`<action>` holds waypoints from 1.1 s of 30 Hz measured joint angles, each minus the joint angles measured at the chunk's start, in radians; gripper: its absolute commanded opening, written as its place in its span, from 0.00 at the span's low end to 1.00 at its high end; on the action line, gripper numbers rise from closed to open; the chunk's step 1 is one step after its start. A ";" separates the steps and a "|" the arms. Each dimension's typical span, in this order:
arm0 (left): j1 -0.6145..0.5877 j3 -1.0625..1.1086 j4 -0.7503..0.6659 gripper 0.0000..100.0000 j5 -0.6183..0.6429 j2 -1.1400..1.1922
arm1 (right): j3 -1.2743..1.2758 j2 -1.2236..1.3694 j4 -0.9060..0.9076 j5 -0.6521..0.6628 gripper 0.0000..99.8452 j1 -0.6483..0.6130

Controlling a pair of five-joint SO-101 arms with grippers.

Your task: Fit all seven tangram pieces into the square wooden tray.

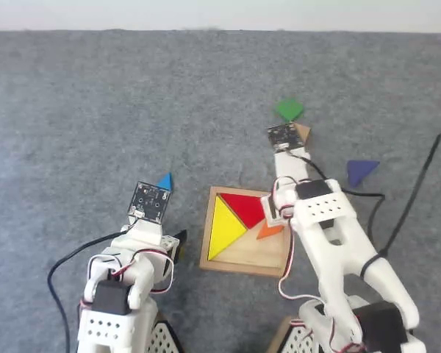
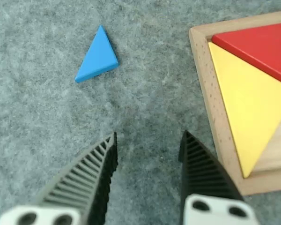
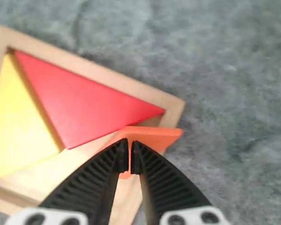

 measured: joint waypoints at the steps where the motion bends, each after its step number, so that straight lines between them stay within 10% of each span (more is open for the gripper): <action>1: 0.000 0.000 0.000 0.21 0.000 0.000 | 0.000 0.000 0.000 0.000 0.02 -0.014; 33: 0.000 0.000 0.000 0.21 0.000 0.000 | 0.173 -0.199 -0.190 -0.018 0.01 -0.008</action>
